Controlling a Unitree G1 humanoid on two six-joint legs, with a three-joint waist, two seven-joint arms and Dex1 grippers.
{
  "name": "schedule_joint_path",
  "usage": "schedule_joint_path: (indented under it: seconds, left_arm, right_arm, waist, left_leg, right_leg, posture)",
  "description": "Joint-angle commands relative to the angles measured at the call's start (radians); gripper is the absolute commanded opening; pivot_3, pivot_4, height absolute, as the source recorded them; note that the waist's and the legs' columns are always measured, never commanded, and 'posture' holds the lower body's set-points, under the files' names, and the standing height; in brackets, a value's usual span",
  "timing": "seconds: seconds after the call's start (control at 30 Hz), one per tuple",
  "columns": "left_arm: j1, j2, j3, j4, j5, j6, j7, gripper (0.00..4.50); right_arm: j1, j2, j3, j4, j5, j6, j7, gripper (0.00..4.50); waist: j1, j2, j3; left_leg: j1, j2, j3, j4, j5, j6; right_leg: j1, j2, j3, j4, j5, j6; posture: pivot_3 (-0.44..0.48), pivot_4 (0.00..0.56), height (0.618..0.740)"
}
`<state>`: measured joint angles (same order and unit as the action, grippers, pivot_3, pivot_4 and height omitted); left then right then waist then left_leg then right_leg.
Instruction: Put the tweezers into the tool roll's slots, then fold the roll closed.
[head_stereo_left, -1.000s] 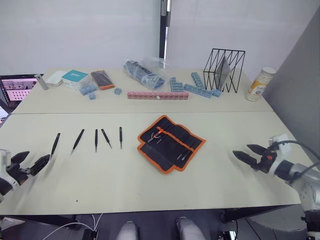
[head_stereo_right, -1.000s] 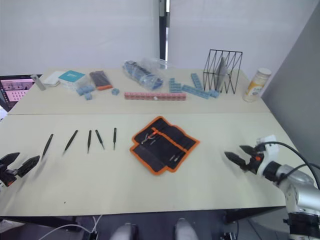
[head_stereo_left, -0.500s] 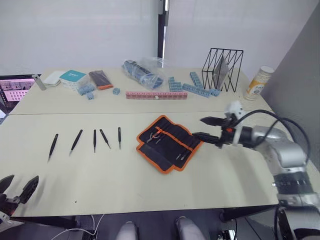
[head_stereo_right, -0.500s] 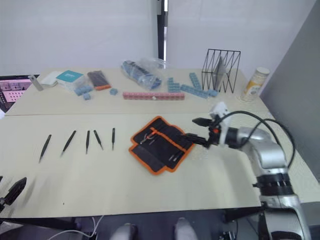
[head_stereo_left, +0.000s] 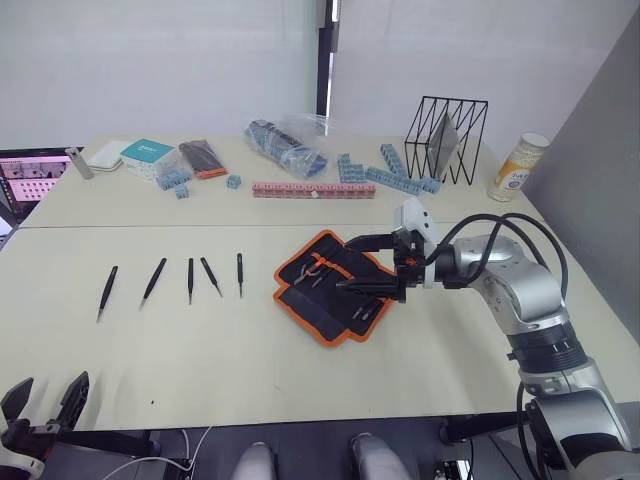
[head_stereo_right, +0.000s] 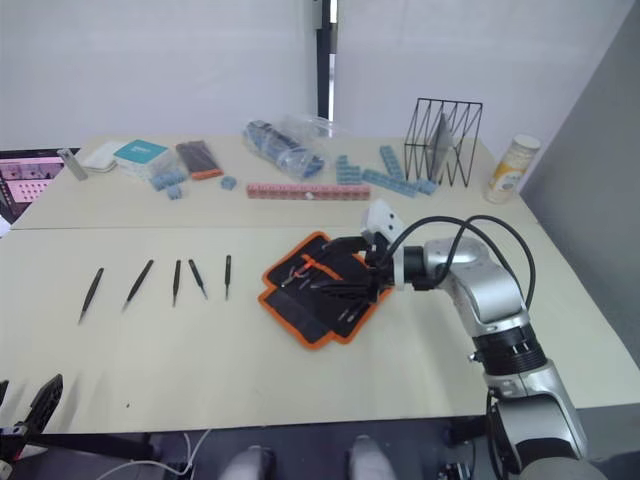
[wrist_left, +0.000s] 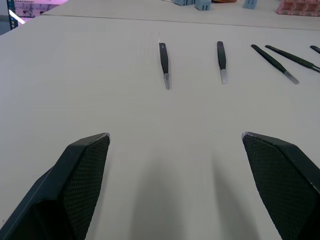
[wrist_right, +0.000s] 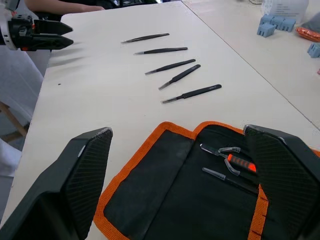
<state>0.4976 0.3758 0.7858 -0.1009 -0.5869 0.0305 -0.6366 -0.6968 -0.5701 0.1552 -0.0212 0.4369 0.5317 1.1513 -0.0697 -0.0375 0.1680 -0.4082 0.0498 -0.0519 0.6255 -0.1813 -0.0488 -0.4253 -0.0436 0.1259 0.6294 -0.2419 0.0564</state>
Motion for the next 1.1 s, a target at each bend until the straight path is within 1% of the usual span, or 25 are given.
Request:
schedule_joint_path:
  seconds: [0.03, 0.17, 0.23, 0.3, 0.37, 0.43, 0.57, 0.63, 0.7, 0.8, 0.9, 1.1]
  left_arm:
    - [-0.059, 0.066, 0.005, 0.015, 0.007, 0.033, 0.046, 4.50]
    - [-0.190, 0.154, -0.014, 0.095, 0.027, 0.131, 0.132, 4.50]
    - [-0.248, 0.190, -0.028, 0.121, 0.034, 0.162, 0.148, 4.50]
    - [-0.302, 0.229, -0.059, 0.147, 0.049, 0.209, 0.152, 4.50]
    - [-0.373, 0.273, -0.113, 0.199, 0.083, 0.292, 0.193, 4.50]
    - [-0.432, 0.293, -0.142, 0.237, 0.089, 0.346, 0.207, 4.50]
    - [-0.537, 0.341, -0.201, 0.340, 0.136, 0.385, 0.210, 4.50]
    - [-0.584, 0.359, -0.217, 0.397, 0.153, 0.383, 0.204, 4.50]
    - [-0.623, 0.371, -0.230, 0.455, 0.168, 0.378, 0.201, 4.50]
    - [-0.662, 0.378, -0.257, 0.514, 0.190, 0.377, 0.185, 3.69]
    - [-0.688, 0.372, -0.279, 0.552, 0.213, 0.364, 0.174, 2.66]
    - [-0.712, 0.348, -0.288, 0.548, 0.211, 0.329, 0.144, 0.76]
  right_arm:
    - [0.010, -0.018, -0.030, -0.083, 0.020, 0.011, -0.010, 4.46]
    - [0.056, -0.038, -0.059, -0.160, 0.048, 0.052, -0.036, 4.46]
    - [0.077, -0.044, -0.068, -0.194, 0.057, 0.070, -0.055, 4.46]
    - [0.098, -0.053, -0.074, -0.229, 0.058, 0.082, -0.073, 4.46]
    - [0.124, -0.078, -0.063, -0.266, 0.044, 0.079, -0.077, 4.46]
    - [0.143, -0.087, -0.065, -0.293, 0.053, 0.093, -0.088, 4.46]
    - [0.177, -0.102, -0.076, -0.341, 0.062, 0.117, -0.117, 4.46]
    - [0.190, -0.111, -0.080, -0.365, 0.066, 0.128, -0.129, 4.46]
    - [0.202, -0.116, -0.084, -0.386, 0.072, 0.138, -0.143, 4.46]
    - [0.214, -0.120, -0.090, -0.408, 0.080, 0.149, -0.162, 4.50]
    - [0.219, -0.123, -0.093, -0.426, 0.083, 0.159, -0.179, 4.50]
    - [0.229, -0.121, -0.098, -0.443, 0.073, 0.138, -0.199, 4.50]
  waist:
    - [0.002, 0.000, 0.000]
    - [0.004, 0.000, 0.000]
    - [0.001, 0.000, 0.000]
    - [0.000, 0.000, 0.000]
    - [0.000, 0.000, 0.000]
    - [0.000, 0.000, 0.000]
    - [-0.003, -0.001, 0.000]
    - [-0.002, -0.001, 0.000]
    - [0.000, -0.001, 0.000]
    - [0.001, -0.001, 0.000]
    - [0.005, -0.001, 0.000]
    - [0.022, -0.001, 0.000]
  left_leg:
    - [0.000, 0.000, 0.000, 0.000, 0.000, 0.000]
    - [0.000, 0.000, -0.001, 0.000, 0.000, 0.000]
    - [0.000, 0.000, 0.000, 0.000, 0.000, 0.000]
    - [-0.001, 0.000, -0.001, 0.000, 0.000, 0.000]
    - [0.000, 0.000, -0.001, -0.001, 0.000, 0.000]
    - [0.000, 0.000, -0.001, -0.001, 0.000, 0.000]
    - [0.000, 0.000, -0.001, -0.001, 0.000, 0.000]
    - [0.000, 0.000, -0.002, -0.001, 0.000, 0.000]
    - [0.000, 0.000, -0.002, -0.002, 0.000, 0.000]
    - [0.000, 0.000, -0.002, -0.002, 0.000, 0.000]
    - [0.000, 0.000, -0.002, -0.002, 0.000, 0.000]
    - [0.000, -0.001, -0.002, -0.001, 0.000, 0.000]
  right_leg:
    - [0.000, 0.000, 0.000, 0.000, 0.000, 0.000]
    - [0.000, 0.000, -0.001, 0.001, 0.000, 0.000]
    - [0.000, 0.000, -0.001, 0.000, 0.000, 0.000]
    - [0.000, 0.000, -0.001, 0.001, 0.000, 0.000]
    - [0.000, 0.000, -0.001, 0.001, 0.000, 0.001]
    - [0.000, 0.001, -0.001, 0.002, 0.001, 0.001]
    - [0.000, 0.001, -0.001, 0.003, 0.002, 0.002]
    - [0.000, 0.001, -0.001, 0.003, 0.007, 0.008]
    - [0.000, 0.001, -0.002, 0.002, 0.007, 0.008]
    - [0.000, 0.001, -0.002, 0.002, 0.007, 0.008]
    - [0.000, 0.001, -0.002, 0.002, 0.007, 0.008]
    - [0.000, 0.000, -0.002, 0.002, 0.007, 0.008]
  posture:
    - [0.000, 0.150, 0.737]
    - [0.000, 0.150, 0.737]
    - [0.000, 0.150, 0.737]
    - [0.000, 0.150, 0.737]
    - [0.000, 0.150, 0.737]
    - [0.000, 0.150, 0.737]
    - [0.000, 0.150, 0.737]
    - [0.000, 0.150, 0.737]
    - [0.000, 0.150, 0.737]
    - [0.000, 0.150, 0.737]
    - [0.000, 0.150, 0.737]
    - [0.000, 0.150, 0.737]
